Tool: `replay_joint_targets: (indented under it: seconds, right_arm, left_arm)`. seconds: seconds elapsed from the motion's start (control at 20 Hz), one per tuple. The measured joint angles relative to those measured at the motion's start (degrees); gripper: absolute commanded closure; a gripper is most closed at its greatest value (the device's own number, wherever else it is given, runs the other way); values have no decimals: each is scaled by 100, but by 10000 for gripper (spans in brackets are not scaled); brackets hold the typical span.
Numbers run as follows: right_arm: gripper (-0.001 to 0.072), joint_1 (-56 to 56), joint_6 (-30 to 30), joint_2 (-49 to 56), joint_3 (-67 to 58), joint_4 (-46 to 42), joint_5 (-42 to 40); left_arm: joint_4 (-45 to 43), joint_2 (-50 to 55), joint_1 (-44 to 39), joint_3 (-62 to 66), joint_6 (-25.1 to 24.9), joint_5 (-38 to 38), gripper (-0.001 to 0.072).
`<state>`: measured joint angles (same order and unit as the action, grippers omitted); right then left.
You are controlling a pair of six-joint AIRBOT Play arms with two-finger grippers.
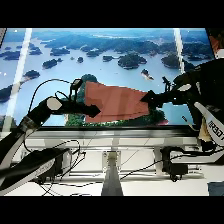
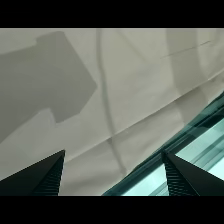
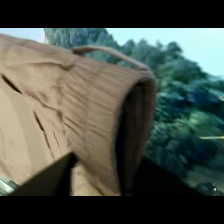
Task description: Fold the clothes and pants, and hang the long-sleeved shirts on hangers.
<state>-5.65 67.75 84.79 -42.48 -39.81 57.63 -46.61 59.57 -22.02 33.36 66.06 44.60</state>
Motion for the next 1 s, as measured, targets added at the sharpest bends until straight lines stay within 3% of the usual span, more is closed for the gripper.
replay_joint_targets:
  seconds: [0.05, 0.1, 0.55, 0.7, 1.0]
  right_arm:
    - [653, 94, -48, 22, 2, 9, -61]
    - [690, 175, -90, 37, -9, 28, -120]
    - [698, 372, -238, -964, -1346, -131, 22]
    - [697, 297, 317, -1648, -2267, -1034, 15]
    - [698, -748, 2317, -2931, -3856, -3589, 186]
  left_arm:
    - [0, 0, 0, 0, 0, -15, 17]
    - [-2, 0, 0, 0, -2, -28, 17]
    - [-1134, -240, 678, 835, 0, -92, 19]
    - [-1770, -588, 1134, 1447, 0, -109, 20]
    - [-2505, -1506, 1967, 1974, 0, -492, 20]
